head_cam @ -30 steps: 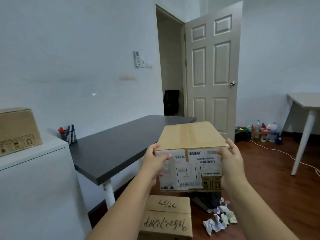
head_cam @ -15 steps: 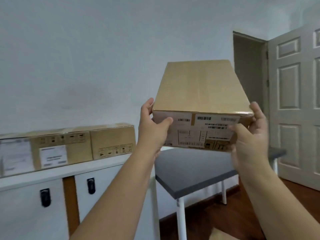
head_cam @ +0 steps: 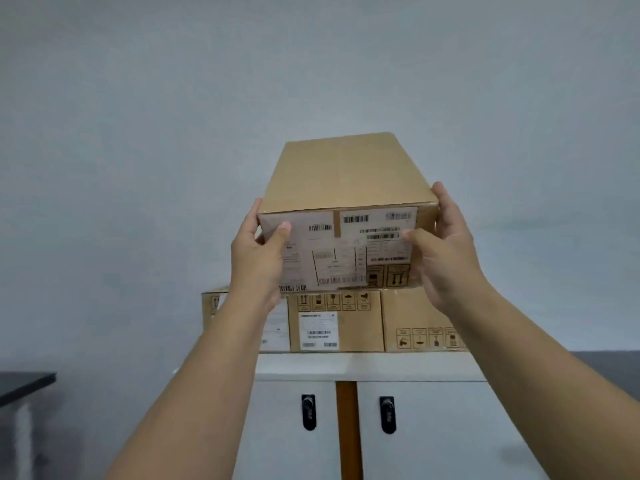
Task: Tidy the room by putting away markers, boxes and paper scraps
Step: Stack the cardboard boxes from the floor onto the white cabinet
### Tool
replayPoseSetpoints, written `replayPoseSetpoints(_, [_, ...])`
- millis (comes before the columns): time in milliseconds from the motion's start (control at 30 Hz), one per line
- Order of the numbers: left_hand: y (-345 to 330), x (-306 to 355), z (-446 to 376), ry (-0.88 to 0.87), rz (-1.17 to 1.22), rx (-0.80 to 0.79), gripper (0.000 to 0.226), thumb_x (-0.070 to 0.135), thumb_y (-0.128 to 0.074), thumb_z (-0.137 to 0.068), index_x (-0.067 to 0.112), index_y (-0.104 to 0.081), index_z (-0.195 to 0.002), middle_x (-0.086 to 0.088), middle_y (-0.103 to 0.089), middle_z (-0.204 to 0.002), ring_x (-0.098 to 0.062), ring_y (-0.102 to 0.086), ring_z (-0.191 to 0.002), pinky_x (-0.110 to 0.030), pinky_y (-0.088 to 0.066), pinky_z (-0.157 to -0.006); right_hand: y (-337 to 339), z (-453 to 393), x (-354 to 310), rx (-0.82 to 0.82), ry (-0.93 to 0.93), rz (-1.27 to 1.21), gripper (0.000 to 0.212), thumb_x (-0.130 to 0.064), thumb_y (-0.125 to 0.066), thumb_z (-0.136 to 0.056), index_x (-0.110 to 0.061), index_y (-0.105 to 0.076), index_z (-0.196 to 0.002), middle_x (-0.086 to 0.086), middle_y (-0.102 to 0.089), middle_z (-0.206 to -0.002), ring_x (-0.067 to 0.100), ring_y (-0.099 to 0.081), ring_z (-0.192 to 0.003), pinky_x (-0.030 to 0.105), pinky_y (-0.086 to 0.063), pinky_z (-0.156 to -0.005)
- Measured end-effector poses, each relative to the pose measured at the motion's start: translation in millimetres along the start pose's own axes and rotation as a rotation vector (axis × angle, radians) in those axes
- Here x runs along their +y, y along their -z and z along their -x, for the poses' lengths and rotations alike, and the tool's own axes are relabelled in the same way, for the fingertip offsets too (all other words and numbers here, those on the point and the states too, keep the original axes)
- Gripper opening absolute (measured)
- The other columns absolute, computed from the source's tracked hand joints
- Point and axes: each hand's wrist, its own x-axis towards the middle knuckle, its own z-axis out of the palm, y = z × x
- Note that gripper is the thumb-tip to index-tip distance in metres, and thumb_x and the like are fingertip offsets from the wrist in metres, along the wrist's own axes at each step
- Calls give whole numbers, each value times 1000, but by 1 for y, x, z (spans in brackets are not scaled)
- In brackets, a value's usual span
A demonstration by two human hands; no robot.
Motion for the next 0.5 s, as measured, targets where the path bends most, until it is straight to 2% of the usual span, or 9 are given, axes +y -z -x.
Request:
replayPoseSetpoints(100, [50,-10,-35,-29,-79,61,58,10,-63,-94,27,-44,-147,21,-67,-105,2,-68,-90,-46,-58,-86,-43,-27,33,-82,-71,-53,79,6,-52,-88,-41,-30,-147,-8,-60,-125,18,-59,-114,51,-50,-96])
replayPoseSetpoints(233, [108,-32,-89,-47,-138,156,49,17,-66,-92,24,-54,-139,12,-62,-130,0,-63,-100,-48,-56,-86,-93,-60,75,-156,-212,-174,71,4,-49,-91,-29,-28,-150,-2,-55,-132,9,-61,-93,40,-52,-72])
replayPoseSetpoints(267, [118,-39,-100,-41,-157,176,46,18,-66,-92,24,-56,-137,10,-62,-131,-3,-63,-103,-47,-55,-88,-102,-66,86,-160,-252,-175,70,1,-50,-91,-28,-29,-150,-1,-52,-136,9,-59,-94,41,-51,-75])
replayPoseSetpoints(333, [135,-58,-119,-13,-208,184,41,18,-65,-93,23,-60,-134,7,-64,-129,-13,-64,-109,-46,-54,-91,-114,-79,112,-137,-330,-135,68,-4,-53,-90,-29,-32,-149,0,-46,-144,18,-54,-113,55,-43,-90])
replayPoseSetpoints(367, [142,-68,-128,2,-232,181,37,19,-64,-94,23,-62,-131,5,-67,-124,-16,-65,-107,-43,-56,-86,-119,-85,126,-133,-356,-108,66,-6,-54,-89,-29,-34,-148,-1,-44,-147,21,-50,-121,58,-39,-92])
replayPoseSetpoints(433, [156,-88,-145,6,-275,202,26,21,-63,-95,23,-68,-120,5,-72,-111,-17,-68,-97,-35,-57,-74,-126,-92,145,-166,-354,-29,68,-8,-54,-90,-30,-30,-149,-6,-39,-151,22,-45,-129,56,-41,-90])
replayPoseSetpoints(500, [168,-105,-159,-41,-308,274,21,26,-67,-92,26,-70,-113,9,-73,-103,-13,-69,-94,-32,-56,-75,-129,-97,159,-229,-299,127,73,-9,-55,-89,-34,-24,-150,-14,-31,-155,21,-44,-128,63,-45,-91])
